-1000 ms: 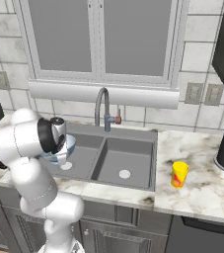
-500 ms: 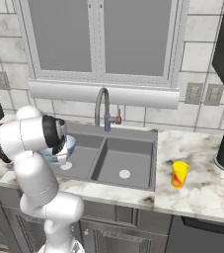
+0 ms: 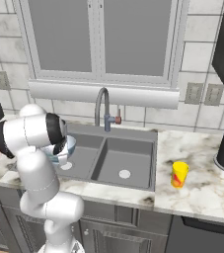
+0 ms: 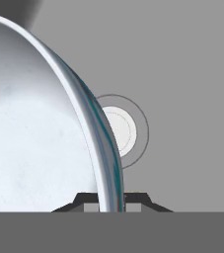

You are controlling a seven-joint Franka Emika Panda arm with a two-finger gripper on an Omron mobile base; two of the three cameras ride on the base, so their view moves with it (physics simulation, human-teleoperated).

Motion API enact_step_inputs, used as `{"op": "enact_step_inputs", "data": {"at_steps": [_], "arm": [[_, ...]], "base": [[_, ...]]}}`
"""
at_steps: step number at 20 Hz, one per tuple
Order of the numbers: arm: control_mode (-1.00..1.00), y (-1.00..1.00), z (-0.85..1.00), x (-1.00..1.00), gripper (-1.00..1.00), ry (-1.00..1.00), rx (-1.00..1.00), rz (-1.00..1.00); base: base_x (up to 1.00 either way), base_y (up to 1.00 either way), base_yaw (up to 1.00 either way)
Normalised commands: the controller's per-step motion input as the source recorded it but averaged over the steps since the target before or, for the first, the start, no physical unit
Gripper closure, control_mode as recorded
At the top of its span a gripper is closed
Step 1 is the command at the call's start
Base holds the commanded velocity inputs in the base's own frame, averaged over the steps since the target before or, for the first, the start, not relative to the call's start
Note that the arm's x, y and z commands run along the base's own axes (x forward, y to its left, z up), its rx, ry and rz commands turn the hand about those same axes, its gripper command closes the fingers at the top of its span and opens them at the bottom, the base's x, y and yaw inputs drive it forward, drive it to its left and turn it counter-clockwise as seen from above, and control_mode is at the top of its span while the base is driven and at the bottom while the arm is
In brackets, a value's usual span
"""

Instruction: Remove the banana and apple from the sink. Then move the bowl and cup from the counter to the sink for washing.

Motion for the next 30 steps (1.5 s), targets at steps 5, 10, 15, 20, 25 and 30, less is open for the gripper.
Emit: {"op": "enact_step_inputs", "data": {"at_steps": [5, 10, 15, 20, 25, 30], "arm": [[-1.00, 0.04, -0.09, 0.10, 1.00, -0.02, 0.00, 0.00], [-1.00, 0.06, -0.12, 0.10, 1.00, 0.00, 0.00, 0.00], [-1.00, 0.06, -0.11, 0.10, 1.00, 0.00, 0.00, 0.00], [-1.00, 0.04, -0.11, 0.11, 1.00, 0.00, 0.00, 0.00], [-1.00, 0.03, -0.13, 0.10, 1.00, 0.00, 0.00, 0.00], [-1.00, 0.00, -0.15, 0.06, 1.00, 0.00, 0.00, 0.00]], "base": [[0.00, 0.00, 0.00], [0.00, 0.00, 0.00], [0.00, 0.00, 0.00], [0.00, 0.00, 0.00], [0.00, 0.00, 0.00], [0.00, 0.00, 0.00]]}}
